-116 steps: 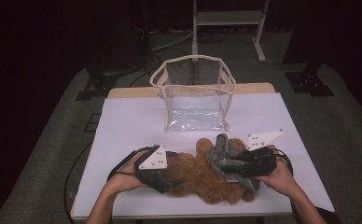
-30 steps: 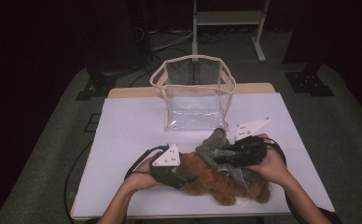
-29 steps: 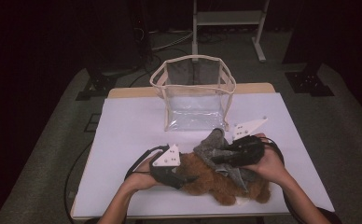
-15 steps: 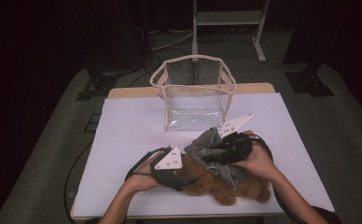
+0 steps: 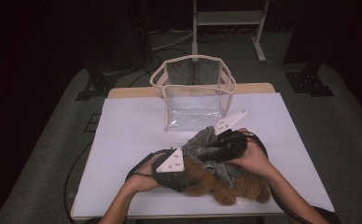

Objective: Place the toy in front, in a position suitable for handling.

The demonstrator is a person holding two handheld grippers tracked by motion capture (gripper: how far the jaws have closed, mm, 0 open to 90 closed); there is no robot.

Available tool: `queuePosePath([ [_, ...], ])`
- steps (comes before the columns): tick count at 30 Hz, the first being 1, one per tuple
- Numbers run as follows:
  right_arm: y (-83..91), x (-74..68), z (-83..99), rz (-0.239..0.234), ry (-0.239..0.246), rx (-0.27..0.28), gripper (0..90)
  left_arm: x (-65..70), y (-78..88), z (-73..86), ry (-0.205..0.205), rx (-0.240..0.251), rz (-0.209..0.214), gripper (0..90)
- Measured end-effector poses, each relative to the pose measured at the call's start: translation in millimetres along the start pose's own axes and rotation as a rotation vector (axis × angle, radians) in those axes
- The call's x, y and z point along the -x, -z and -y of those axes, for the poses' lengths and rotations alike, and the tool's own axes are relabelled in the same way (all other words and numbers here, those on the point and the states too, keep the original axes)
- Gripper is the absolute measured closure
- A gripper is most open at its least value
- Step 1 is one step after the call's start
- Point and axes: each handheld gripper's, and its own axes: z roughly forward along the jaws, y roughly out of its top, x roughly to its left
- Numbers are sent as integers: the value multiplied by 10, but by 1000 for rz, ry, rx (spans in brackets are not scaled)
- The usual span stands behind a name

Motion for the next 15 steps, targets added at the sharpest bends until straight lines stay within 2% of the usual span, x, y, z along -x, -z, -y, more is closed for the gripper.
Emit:
queuePosePath([
  [3, -13, -12, -23, 9, 7, -5, 667, -10, 4, 14, 0, 7, 4, 298],
  [7, 103, -54, 56, 41, 25, 1, 666, -27, 3, 18, 19, 11, -4, 292],
  [11, 283, -79, 256, 76, 13, 15, 666, -61, 9, 34, 36, 15, -6, 292],
  [15, 505, -78, 488, 110, -24, 73, 666, -86, 16, 41, 55, 18, -13, 291],
])
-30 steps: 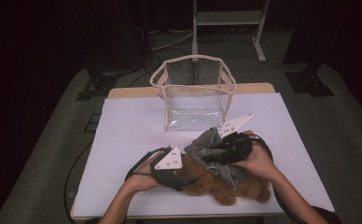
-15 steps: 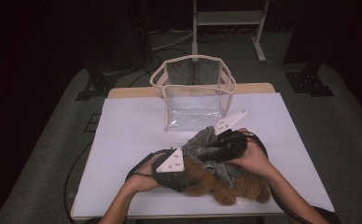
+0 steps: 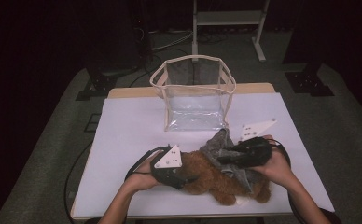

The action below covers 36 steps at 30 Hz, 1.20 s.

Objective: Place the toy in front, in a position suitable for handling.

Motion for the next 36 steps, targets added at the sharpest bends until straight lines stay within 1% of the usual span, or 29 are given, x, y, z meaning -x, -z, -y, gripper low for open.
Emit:
queuePosePath([
  [3, 158, 37, 132, 36, -33, 16, 666, -17, 11, 5, 7, 1, -6, 292],
  [4, 201, 56, 168, 49, -37, 23, 667, -24, 11, 4, 10, 1, -8, 291],
  [6, 253, 75, 210, 49, -63, 35, 666, -31, 7, 0, 13, -1, -10, 291],
  [7, 256, 73, 215, 53, -63, 35, 666, -34, 7, -3, 15, -3, -12, 291],
  [9, 221, 52, 191, 47, -54, 38, 666, -40, 5, -6, 19, -4, -16, 291],
  [11, 150, 18, 135, 39, -30, 33, 666, -45, 4, -4, 27, -1, -18, 292],
  [12, 105, -1, 101, 27, -19, 32, 666, -46, 3, -2, 30, 2, -18, 292],
  [16, -91, -98, -27, -4, 33, -4, 665, -49, 5, 2, 30, 2, -14, 289],
  [18, -158, -127, -54, -2, 57, -25, 663, -49, 10, 7, 29, 1, -16, 289],
  [20, -150, -120, -44, -3, 52, -22, 663, -52, 18, 11, 27, 2, -15, 289],
  [22, -82, -85, -5, 9, 38, -8, 663, -60, 22, 13, 27, 3, -21, 289],
  [24, 22, -35, 59, 39, 17, 3, 662, -64, 28, 14, 31, 6, -24, 289],
  [25, 78, 0, 98, 57, 3, 7, 661, -64, 31, 12, 26, 2, -23, 289],
  [26, 129, 39, 138, 65, -20, 18, 660, -59, 27, 8, 26, 3, -22, 289],
  [27, 175, 78, 174, 68, -43, 29, 659, -57, 26, 5, 20, 1, -21, 289],
  [29, 223, 120, 216, 80, -61, 42, 659, -53, 22, 1, 21, 1, -19, 289],
  [30, 222, 123, 219, 73, -67, 46, 658, -50, 19, 3, 21, 1, -18, 289],
  [31, 201, 110, 211, 67, -65, 46, 655, -48, 17, 5, 19, 0, -16, 288],
  [34, 121, 50, 157, 56, -30, 0, 607, -36, 23, 8, 9, -4, -10, 284],
  [36, 119, 28, 132, 60, -19, -4, 561, -33, 26, 10, 9, -3, -11, 284],
])
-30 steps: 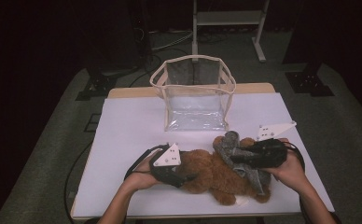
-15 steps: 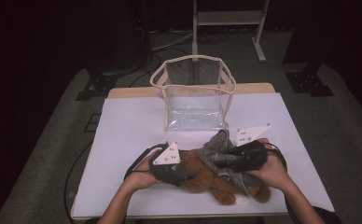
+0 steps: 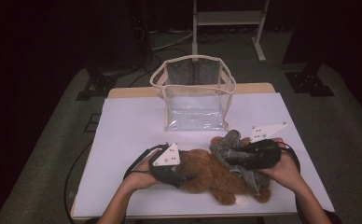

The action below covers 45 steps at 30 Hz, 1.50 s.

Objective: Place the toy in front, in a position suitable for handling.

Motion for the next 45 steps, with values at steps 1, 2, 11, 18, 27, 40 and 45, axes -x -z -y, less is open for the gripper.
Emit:
queuePosePath([
  [1, 11, -5, -7, -4, -4, 2, 526, -1, 1, 1, 0, 0, 1, 283],
  [2, 28, -4, -13, -7, 0, 10, 495, -3, 3, 2, -2, -1, 1, 282],
  [11, 287, -46, -71, -2, 33, 70, 402, -4, -1, -4, -3, -4, 5, 269],
  [18, 76, -10, -82, 32, 58, -5, 505, 14, -14, -2, -15, -11, 18, 229],
  [27, -44, 5, -69, 34, 48, -8, 684, 58, -21, 3, -52, -37, 26, 233],
  [40, 159, 302, 176, 15, -107, 33, 689, 99, 56, -6, -118, -46, 84, 241],
  [45, 141, 123, 220, -29, -86, 25, 696, 43, -14, -38, -11, -38, 75, 108],
])
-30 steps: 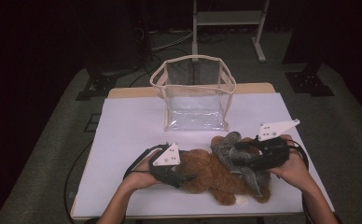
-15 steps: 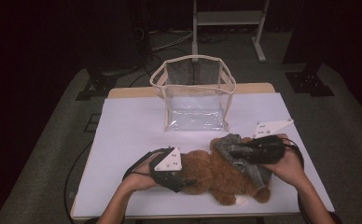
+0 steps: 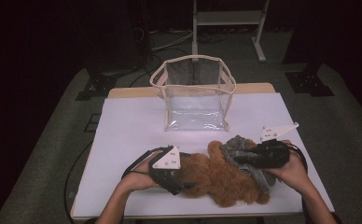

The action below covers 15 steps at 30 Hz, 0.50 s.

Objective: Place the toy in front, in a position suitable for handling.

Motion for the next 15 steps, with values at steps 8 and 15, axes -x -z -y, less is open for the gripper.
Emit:
queuePosePath([
  [8, 40, -47, 40, -19, 6, 13, 693, 72, -168, -98, -65, -44, -68, 324],
  [15, -70, 293, -185, -4, -39, 8, 693, -97, -193, -161, -61, -82, -173, 454],
])
